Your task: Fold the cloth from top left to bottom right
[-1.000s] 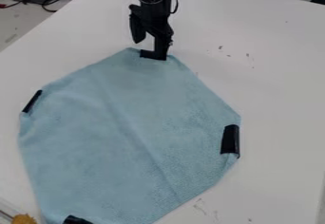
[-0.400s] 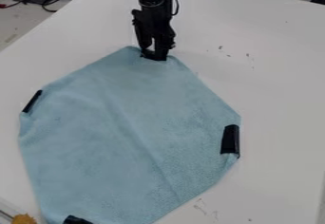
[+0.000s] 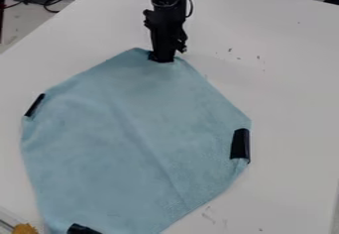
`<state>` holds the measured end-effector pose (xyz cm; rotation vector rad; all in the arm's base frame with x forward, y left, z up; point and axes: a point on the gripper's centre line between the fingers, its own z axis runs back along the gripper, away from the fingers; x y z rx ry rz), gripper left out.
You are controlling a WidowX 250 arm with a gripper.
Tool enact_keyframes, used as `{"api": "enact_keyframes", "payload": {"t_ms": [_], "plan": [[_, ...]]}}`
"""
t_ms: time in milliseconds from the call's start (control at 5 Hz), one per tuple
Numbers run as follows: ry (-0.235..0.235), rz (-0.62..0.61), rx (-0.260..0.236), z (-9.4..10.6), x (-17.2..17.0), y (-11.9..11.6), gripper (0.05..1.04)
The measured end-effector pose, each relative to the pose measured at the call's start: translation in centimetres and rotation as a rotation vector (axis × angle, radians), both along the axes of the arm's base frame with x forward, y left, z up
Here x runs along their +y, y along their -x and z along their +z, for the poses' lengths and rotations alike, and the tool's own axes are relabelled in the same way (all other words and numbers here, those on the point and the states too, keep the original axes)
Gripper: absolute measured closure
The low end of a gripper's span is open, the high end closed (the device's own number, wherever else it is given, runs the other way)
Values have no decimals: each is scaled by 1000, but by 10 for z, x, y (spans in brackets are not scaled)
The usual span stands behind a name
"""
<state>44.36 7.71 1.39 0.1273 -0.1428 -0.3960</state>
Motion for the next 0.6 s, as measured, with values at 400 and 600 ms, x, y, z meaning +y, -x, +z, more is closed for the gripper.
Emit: {"api": "enact_keyframes", "payload": {"t_ms": [400, 600], "plan": [[-95, -49, -54, 46, -10, 5, 1027], [-132, -57, -97, 67, -19, 26, 1029]]}}
